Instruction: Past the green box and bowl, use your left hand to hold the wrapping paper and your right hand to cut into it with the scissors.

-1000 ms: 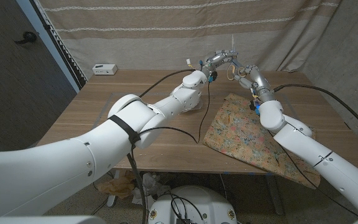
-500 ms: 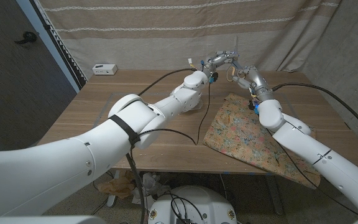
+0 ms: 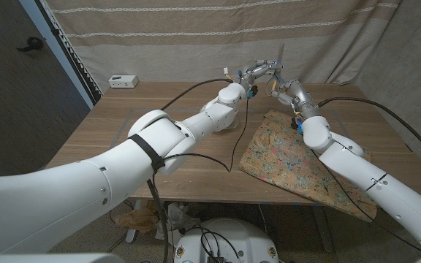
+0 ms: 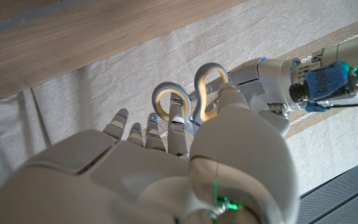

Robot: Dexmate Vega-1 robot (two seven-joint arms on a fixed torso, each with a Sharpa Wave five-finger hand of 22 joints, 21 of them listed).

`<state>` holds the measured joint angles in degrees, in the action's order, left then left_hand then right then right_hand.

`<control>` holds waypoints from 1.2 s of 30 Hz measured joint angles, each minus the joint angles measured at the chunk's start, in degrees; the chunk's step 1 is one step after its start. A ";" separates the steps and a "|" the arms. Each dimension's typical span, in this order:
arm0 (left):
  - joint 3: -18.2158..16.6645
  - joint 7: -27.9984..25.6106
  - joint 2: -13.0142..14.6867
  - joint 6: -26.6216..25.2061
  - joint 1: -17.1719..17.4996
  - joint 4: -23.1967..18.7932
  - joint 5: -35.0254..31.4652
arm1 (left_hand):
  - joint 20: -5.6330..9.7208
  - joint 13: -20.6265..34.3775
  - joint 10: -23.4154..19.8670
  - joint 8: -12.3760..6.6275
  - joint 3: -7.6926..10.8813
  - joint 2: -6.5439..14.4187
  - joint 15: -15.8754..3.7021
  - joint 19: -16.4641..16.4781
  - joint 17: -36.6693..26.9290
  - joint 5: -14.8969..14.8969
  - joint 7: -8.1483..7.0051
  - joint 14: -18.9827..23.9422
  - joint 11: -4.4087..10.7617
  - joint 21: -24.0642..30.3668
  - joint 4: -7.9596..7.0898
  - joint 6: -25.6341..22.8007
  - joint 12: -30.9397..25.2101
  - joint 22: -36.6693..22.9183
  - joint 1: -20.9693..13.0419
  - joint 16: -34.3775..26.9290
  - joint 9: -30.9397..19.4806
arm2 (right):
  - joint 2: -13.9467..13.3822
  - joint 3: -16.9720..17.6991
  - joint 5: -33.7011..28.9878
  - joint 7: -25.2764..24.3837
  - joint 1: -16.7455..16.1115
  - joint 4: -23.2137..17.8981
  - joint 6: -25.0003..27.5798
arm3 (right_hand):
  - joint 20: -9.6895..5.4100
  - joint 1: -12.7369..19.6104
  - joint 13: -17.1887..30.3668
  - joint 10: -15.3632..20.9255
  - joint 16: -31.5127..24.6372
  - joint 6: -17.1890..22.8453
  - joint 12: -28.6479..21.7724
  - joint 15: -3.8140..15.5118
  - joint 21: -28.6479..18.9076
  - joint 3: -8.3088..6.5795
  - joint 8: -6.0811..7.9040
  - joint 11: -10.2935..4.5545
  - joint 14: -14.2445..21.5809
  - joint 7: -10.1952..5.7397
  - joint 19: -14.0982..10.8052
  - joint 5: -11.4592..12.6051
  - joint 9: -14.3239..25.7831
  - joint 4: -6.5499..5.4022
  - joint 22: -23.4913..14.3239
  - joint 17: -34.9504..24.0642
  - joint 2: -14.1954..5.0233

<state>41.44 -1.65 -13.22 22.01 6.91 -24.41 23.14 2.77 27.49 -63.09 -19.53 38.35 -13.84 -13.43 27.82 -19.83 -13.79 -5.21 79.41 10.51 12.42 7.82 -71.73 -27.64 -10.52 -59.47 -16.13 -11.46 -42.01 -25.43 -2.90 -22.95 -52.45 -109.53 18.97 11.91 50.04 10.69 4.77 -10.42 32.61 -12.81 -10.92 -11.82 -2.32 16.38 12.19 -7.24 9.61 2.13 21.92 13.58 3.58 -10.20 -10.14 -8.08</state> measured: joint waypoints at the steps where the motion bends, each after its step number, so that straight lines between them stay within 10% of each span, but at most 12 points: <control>1: 0.02 0.00 -0.01 0.00 0.00 0.00 0.00 | 0.00 0.00 0.00 0.00 0.00 0.00 0.00 0.00 0.01 0.00 0.00 0.00 0.00 0.00 0.00 0.00 0.00 0.00 0.00 0.00 0.00 | 0.13 -0.04 0.03 -0.03 0.07 0.10 0.02 | 0.04 -0.18 0.00 0.57 0.00 0.62 0.00 -0.51 -0.20 0.45 -0.02 0.08 1.05 0.05 -1.50 0.24 0.00 0.09 0.05 0.00 0.05; 9: 0.32 -0.16 -0.38 -0.67 -0.08 0.01 0.42 | 0.00 0.00 0.00 -0.09 -0.01 0.00 0.04 0.00 0.03 -0.21 -0.02 -0.03 0.00 0.00 0.00 -0.01 0.00 0.00 0.00 0.20 -0.01 | 1.28 -0.47 0.41 -1.30 0.57 0.95 0.34 | 0.27 -0.66 0.00 2.93 0.00 3.55 0.35 -1.43 0.60 4.15 -2.69 0.11 5.44 0.62 -9.02 1.24 1.14 1.37 0.35 0.00 -0.29; 36: 2.81 -3.28 -1.49 -3.14 -0.54 0.01 0.00 | 0.00 -0.14 0.00 -0.66 -0.32 0.00 0.11 0.00 0.01 -0.45 -0.42 -0.28 0.00 0.00 0.01 -0.15 0.00 0.00 0.00 0.62 -0.01 | 4.20 -2.82 -2.98 -6.49 1.93 3.11 2.12 | 0.34 -6.72 0.00 6.30 0.00 5.70 0.34 -1.52 0.81 9.61 -3.05 0.00 8.83 1.35 -11.00 3.10 1.48 1.88 0.18 -0.15 1.67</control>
<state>44.25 -4.93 -14.72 18.87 6.37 -24.40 23.14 2.77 27.35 -63.09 -20.19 38.04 -13.84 -13.32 27.82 -19.82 -14.24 -5.63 79.13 10.51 12.42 7.83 -71.88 -27.64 -10.52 -59.47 -15.51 -11.46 -37.81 -28.25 -5.88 -29.44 -50.53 -106.42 21.09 12.26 43.31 10.69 11.07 -10.42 38.31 -12.47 -12.45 -11.01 7.28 13.33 12.19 1.59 10.96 -8.87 25.02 15.06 5.46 -10.02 -10.29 -6.41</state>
